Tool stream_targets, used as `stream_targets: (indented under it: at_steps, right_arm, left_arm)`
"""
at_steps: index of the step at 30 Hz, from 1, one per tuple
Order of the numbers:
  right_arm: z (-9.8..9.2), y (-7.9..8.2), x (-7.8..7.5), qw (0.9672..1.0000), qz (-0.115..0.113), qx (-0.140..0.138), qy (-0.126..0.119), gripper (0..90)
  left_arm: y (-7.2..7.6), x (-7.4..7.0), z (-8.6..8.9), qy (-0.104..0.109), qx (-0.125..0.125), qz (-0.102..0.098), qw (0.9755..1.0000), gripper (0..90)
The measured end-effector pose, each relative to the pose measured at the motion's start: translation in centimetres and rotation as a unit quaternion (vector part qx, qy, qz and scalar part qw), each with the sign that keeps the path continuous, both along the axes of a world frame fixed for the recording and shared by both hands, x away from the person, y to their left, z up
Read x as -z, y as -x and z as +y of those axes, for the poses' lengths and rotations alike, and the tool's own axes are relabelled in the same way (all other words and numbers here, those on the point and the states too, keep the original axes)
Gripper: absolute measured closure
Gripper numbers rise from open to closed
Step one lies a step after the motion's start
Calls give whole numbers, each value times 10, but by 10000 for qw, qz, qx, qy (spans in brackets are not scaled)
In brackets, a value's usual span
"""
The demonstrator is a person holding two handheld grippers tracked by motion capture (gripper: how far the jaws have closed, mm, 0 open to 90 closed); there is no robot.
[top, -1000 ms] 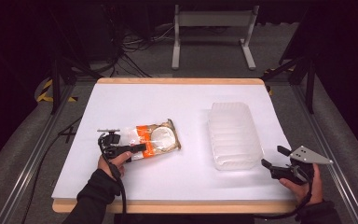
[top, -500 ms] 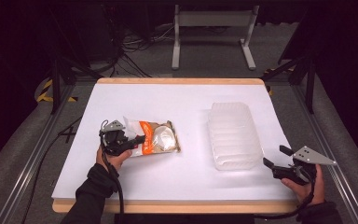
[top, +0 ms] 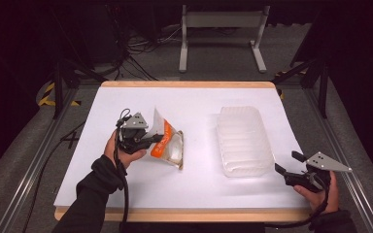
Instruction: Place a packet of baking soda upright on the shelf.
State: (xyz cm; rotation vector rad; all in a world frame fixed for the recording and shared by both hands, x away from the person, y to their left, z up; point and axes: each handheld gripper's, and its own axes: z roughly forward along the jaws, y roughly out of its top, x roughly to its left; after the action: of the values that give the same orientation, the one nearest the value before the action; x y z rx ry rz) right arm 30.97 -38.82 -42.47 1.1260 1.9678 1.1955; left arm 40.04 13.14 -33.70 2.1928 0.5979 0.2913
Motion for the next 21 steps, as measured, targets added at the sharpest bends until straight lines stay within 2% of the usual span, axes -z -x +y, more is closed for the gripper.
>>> stream_targets:
  at_steps: [3, 6, 9, 12, 17, 21]
  right_arm:
    - [2, 0, 1, 10000, 15, -40, 74, 188]
    - [3, 1, 1, 10000, -17, -55, 31, 188]
    - [5, 1, 1, 9999, 2, -83, 62, 189]
    - [5, 0, 2, 9999, 10, -114, 88, 188]
    - [2, 1, 2, 10000, 12, -68, 53, 188]
    - [3, 1, 2, 10000, 19, -68, 52, 189]
  left_arm:
    - [1, -15, -9, -111, 180, -60, 9998, 898]
    - [3, -28, -25, -351, 346, -197, 9986, 898]
    - [4, -32, -32, -468, 462, -276, 9975, 898]
    - [4, -37, -39, -481, 525, -330, 9969, 899]
    - [2, -48, -52, -699, 629, -470, 9945, 899]
    - [-2, -56, -61, -704, 654, -518, 9940, 899]
